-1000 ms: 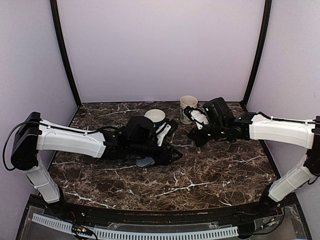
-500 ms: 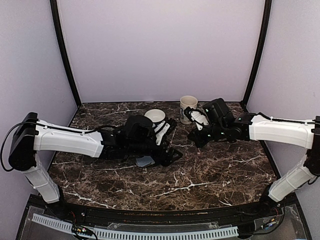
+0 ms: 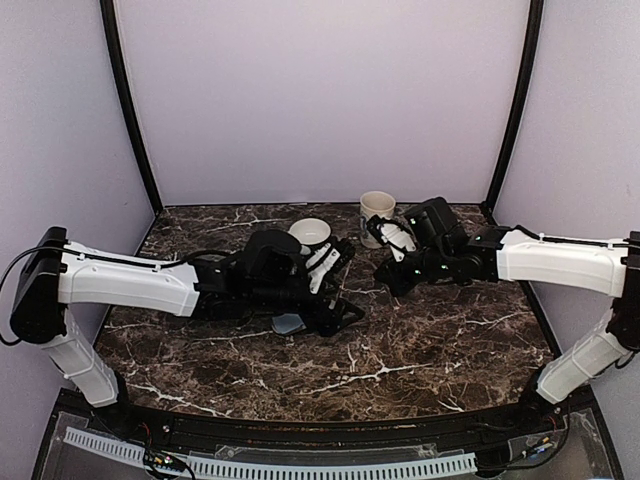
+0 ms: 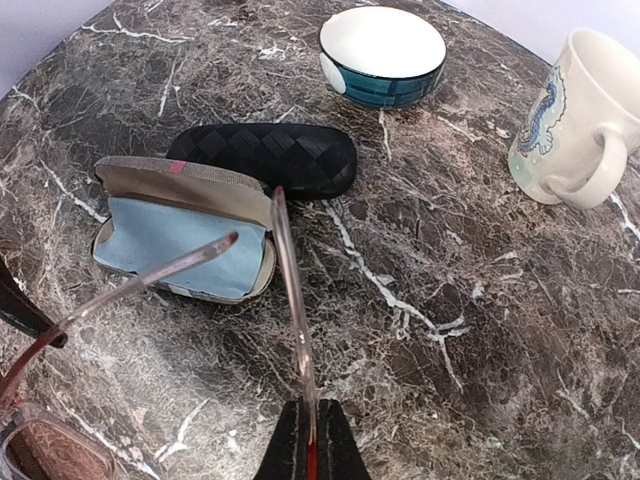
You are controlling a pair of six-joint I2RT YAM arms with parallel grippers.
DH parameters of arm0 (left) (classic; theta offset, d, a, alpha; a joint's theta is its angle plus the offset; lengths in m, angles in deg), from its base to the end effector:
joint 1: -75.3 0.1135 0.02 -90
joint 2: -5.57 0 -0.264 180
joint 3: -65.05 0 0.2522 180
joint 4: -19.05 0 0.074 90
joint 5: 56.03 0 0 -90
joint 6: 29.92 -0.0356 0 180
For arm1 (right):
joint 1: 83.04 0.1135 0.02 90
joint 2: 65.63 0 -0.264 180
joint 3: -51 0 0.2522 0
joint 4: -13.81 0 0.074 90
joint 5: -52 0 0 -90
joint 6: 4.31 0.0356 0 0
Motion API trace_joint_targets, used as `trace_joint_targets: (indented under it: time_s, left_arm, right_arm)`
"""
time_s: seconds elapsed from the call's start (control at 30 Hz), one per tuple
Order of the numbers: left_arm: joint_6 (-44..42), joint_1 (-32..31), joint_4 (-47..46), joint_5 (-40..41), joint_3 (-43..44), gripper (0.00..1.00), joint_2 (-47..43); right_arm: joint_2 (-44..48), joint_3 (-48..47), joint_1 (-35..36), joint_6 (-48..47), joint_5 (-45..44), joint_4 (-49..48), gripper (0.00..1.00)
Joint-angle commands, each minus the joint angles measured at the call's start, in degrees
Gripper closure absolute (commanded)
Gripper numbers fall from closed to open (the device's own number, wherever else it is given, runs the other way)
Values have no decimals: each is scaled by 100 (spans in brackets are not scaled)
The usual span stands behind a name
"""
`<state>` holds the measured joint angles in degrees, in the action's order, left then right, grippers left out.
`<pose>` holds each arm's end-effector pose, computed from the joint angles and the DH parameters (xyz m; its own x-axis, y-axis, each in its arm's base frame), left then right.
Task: Organize the sunglasses
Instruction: Fold the left temple of the sunglasses on the sunglasses.
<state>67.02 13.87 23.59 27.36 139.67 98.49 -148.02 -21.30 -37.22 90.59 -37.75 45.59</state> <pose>0.1751 -0.3301 0.2555 -0.2958 0.2923 -0.9094 0.8939 0.4203 -0.1557 0.2194 0.2260 0.2578 -0.5249 -0.4176 -0.7417 -0.6771 0.7329 0.0665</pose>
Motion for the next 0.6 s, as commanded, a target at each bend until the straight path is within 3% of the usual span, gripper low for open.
trace_joint_targets:
  time_s: [0.0,0.3,0.57]
  left_arm:
    - [-165,-68,178,-155,200,16,97]
    - [-479,-161,664,-453,534,19,371]
    - [-744,-305,1086,-192,778,21,646]
  right_arm:
    - [3,-26,49,45,55,-159,100]
    - [-81,-136,43,62,50,-74,100]
    - [-106,-185,-71,165,142,-28,100]
